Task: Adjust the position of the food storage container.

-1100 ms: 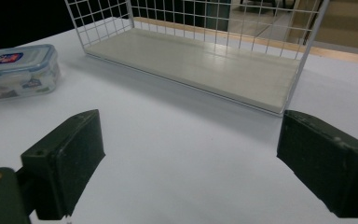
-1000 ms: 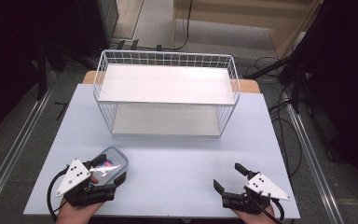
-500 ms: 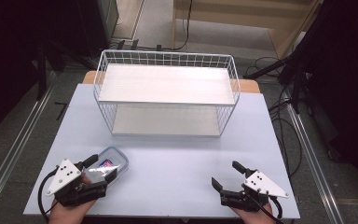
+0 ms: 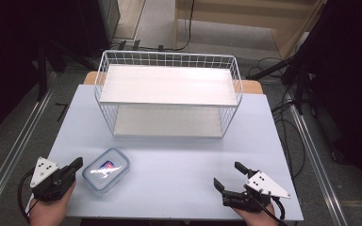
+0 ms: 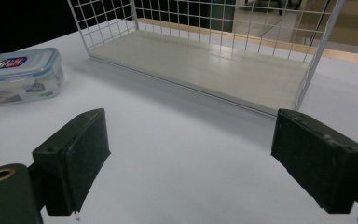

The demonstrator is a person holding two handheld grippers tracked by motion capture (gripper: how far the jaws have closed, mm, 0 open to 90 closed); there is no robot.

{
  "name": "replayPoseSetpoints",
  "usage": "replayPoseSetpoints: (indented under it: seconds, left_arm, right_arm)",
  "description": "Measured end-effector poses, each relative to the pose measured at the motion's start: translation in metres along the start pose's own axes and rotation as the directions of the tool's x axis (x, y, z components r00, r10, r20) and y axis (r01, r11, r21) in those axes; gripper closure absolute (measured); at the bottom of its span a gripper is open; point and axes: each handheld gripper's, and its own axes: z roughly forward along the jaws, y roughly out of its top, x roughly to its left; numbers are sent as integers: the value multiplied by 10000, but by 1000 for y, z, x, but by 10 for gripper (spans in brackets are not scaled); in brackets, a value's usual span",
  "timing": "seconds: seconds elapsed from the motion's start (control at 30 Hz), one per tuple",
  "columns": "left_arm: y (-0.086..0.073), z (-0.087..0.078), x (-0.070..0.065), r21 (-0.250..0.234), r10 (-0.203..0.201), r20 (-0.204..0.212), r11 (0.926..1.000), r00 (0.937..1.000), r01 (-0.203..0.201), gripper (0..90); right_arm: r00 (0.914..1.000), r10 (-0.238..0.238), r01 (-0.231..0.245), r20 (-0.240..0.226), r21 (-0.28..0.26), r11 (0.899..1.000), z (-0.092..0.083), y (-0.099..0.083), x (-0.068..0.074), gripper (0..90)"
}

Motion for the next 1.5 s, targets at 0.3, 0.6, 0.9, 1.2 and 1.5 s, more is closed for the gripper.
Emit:
replayPoseSetpoints:
  seconds: [0.3,0.6,0.9,1.2,1.5]
  left_arm:
    - [-12,15,4,1137,-189,290,9934,9994,155,900]
    - [-13,26,-20,1431,306,988,9887,9946,-446,900]
    - [-10,38,-61,1505,802,2113,9821,9741,-1135,900]
    - [-7,46,-89,1411,772,3052,9820,9492,-1253,900]
    - [-6,47,-117,1232,1208,3674,9765,9222,-1770,900]
  right_arm:
    - [10000,11,-11,19,14,10000,1,0,-1,111]
    - [10000,63,-63,-40,-7,10000,1,-1,-1,82]
    - [10000,30,-30,-7,28,10000,2,-2,-2,70]
    - [10000,5,-5,-37,106,9999,3,-3,-1,70]
    - [10000,-67,69,-57,203,9998,6,-4,1,72]
